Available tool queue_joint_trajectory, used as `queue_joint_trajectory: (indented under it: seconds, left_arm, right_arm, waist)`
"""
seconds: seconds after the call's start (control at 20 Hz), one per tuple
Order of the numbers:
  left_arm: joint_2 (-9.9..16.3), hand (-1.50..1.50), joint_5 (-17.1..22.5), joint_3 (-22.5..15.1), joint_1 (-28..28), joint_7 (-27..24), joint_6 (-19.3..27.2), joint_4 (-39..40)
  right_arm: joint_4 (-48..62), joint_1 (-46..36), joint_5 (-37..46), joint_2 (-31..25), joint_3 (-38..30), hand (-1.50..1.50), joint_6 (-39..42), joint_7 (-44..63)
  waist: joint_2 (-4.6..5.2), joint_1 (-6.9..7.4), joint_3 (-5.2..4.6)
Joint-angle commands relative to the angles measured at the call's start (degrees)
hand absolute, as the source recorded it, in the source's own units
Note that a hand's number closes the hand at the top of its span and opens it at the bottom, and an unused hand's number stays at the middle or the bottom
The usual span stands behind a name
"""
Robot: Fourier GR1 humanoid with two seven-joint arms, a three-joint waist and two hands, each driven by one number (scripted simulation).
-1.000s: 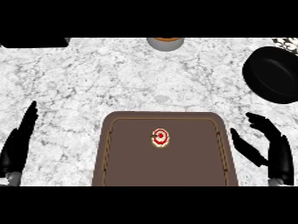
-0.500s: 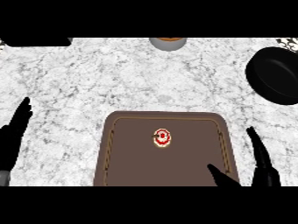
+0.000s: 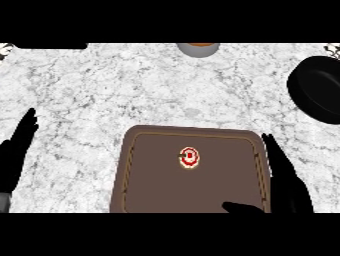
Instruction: Pick the cupcake from the tray and place it in the pot
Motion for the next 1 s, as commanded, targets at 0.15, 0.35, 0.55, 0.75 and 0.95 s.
queue_joint_trajectory:
  seconds: [0.15, 0.35, 0.55, 0.75, 0.95]
  left_arm:
    - [-0.5, 0.0, -0.4, -1.0, -1.6, 2.0, -0.4, -1.9]
    - [-0.1, 0.0, -0.7, -1.0, -1.2, 3.2, -0.5, -3.2]
    - [0.4, 0.0, -0.5, 0.3, 1.7, 1.5, -0.5, -5.1]
    - [-2.1, 0.0, -2.8, -1.1, 0.5, 1.4, 1.2, -2.5]
    - [-1.3, 0.0, 0.0, 1.4, -0.6, 0.2, -2.1, 0.8]
  right_arm:
    - [2.8, -11.7, -5.8, 6.4, 2.2, -1.5, 24.0, 20.0]
    - [5.9, -18.2, -11.4, 12.4, 0.2, -1.5, 31.3, 26.8]
    - [13.8, -25.4, -14.7, 16.5, -4.1, -1.5, 34.0, 29.0]
    - [17.3, -29.5, -16.6, 19.0, -4.6, -1.5, 36.0, 31.0]
    - [26.2, -32.6, -16.7, 19.1, -6.4, -1.5, 34.6, 28.7]
  waist:
    - [0.45, 1.82, 0.17]
    - [0.15, 1.48, 0.28]
    - [0.09, 1.91, 0.31]
    - [0.04, 0.34, 0.33]
    - [0.27, 0.2, 0.3]
